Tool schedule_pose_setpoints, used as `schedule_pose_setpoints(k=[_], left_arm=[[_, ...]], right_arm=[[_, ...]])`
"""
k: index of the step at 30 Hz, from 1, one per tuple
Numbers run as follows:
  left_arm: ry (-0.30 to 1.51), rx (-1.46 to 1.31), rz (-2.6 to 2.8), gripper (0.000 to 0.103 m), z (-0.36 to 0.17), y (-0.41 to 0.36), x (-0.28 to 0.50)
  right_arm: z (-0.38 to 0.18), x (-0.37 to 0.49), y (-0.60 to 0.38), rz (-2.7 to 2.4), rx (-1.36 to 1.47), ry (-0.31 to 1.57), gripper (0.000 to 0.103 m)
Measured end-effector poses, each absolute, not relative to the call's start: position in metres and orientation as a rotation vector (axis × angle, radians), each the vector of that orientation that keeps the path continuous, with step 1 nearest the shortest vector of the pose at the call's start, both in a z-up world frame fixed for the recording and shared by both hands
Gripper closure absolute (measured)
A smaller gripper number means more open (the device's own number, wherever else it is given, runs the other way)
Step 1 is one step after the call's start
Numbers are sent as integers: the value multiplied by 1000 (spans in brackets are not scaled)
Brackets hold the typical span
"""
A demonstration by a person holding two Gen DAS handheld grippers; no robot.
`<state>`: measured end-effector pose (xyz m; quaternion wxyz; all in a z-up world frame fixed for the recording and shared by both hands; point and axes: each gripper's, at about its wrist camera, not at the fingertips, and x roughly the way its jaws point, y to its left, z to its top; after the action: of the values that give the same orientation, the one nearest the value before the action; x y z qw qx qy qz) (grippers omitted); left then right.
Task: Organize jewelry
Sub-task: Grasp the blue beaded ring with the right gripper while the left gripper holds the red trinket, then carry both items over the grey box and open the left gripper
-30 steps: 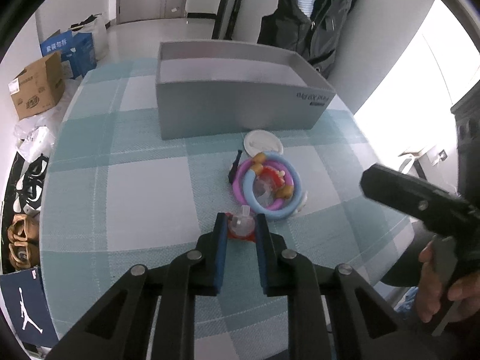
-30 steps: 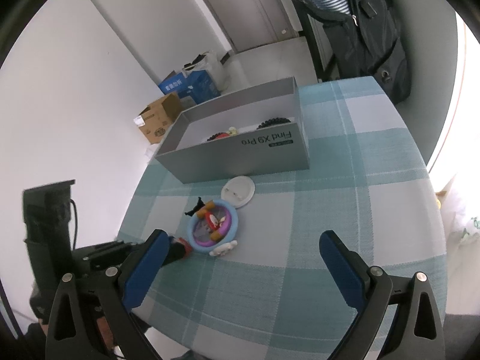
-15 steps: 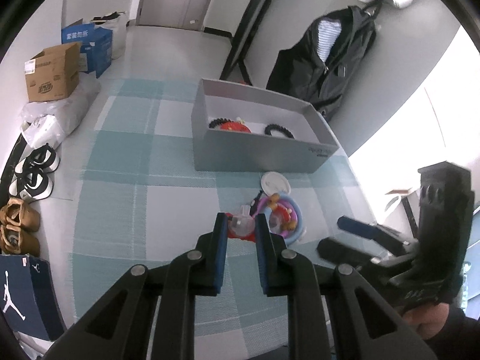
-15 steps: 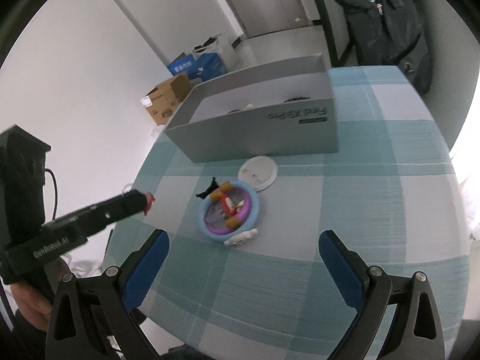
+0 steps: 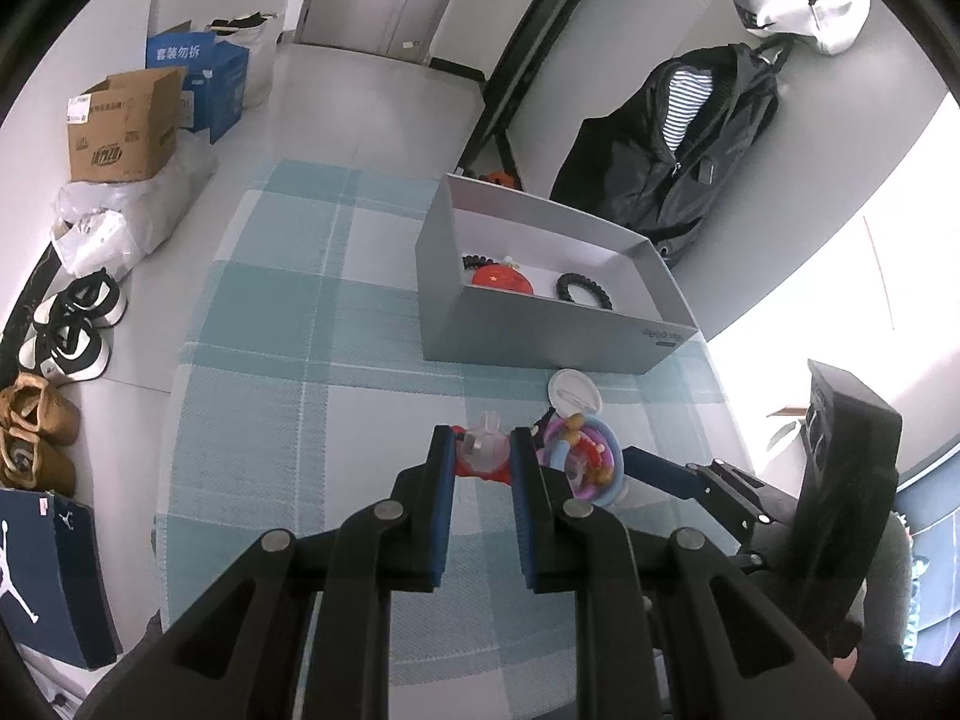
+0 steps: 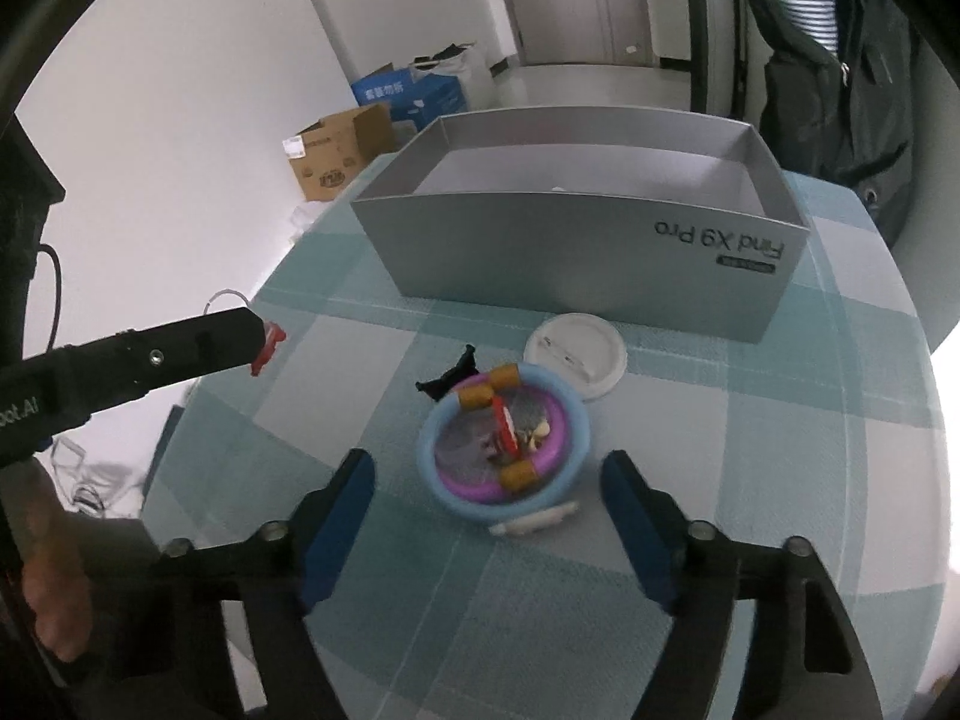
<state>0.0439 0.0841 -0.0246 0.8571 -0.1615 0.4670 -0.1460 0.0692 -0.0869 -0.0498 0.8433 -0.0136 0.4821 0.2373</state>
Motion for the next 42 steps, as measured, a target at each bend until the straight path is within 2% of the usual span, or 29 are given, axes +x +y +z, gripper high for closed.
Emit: schedule_pose_setpoints(k=[1,4,30,42], left_arm=[[980,-337,-303,90,-25,85,44],[984,-340,-300,90,-25,85,46],[988,-348,-302,90,-25,76,52],[943,-342,-322,90,-1,52,72]], right_arm=[[-50,70,-85,497,-38,1013,38],[-51,73,-85,485,-48,1010,44],[-31,72,-125,539,126,977,45],[7,84,-153,553,180,921,45]])
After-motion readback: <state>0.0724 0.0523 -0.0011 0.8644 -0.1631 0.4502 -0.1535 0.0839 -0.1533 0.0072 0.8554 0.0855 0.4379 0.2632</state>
